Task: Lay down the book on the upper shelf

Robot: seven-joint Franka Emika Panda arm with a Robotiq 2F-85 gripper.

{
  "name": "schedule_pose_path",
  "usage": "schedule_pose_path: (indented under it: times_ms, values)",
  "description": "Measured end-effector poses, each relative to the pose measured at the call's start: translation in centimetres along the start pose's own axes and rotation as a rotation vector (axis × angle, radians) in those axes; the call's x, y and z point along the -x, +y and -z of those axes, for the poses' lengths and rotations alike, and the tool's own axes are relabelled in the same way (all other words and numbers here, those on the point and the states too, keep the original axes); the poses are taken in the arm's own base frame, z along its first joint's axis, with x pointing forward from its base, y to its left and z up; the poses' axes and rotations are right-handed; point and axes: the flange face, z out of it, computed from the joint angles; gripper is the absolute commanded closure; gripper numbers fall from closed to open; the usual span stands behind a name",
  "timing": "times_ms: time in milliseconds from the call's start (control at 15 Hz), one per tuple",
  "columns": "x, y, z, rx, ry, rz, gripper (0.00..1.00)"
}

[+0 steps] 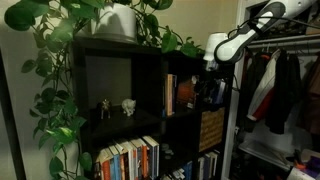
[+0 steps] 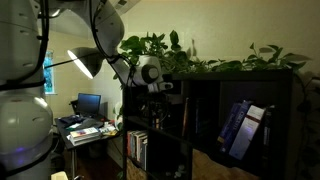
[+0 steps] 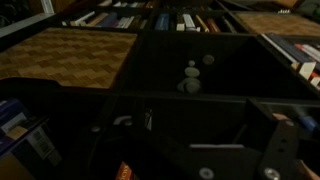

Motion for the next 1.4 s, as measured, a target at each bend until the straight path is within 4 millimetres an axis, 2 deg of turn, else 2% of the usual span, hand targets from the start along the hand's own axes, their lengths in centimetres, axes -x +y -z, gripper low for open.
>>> schedule_pose_path:
  times_ms: [267,600,933,1400]
  values:
    - [-0.8,1.6,-2.1,0.016,0.144,-0.099,0.00]
    - [-1.0,3.3,-2.7,0.050,0.232,-0.184,0.00]
    - [-1.1,3.6,-2.6,0.046,0.260,-0.262,0.00]
    - [-1.1,3.5,-2.6,0.047,0.263,-0.276,0.00]
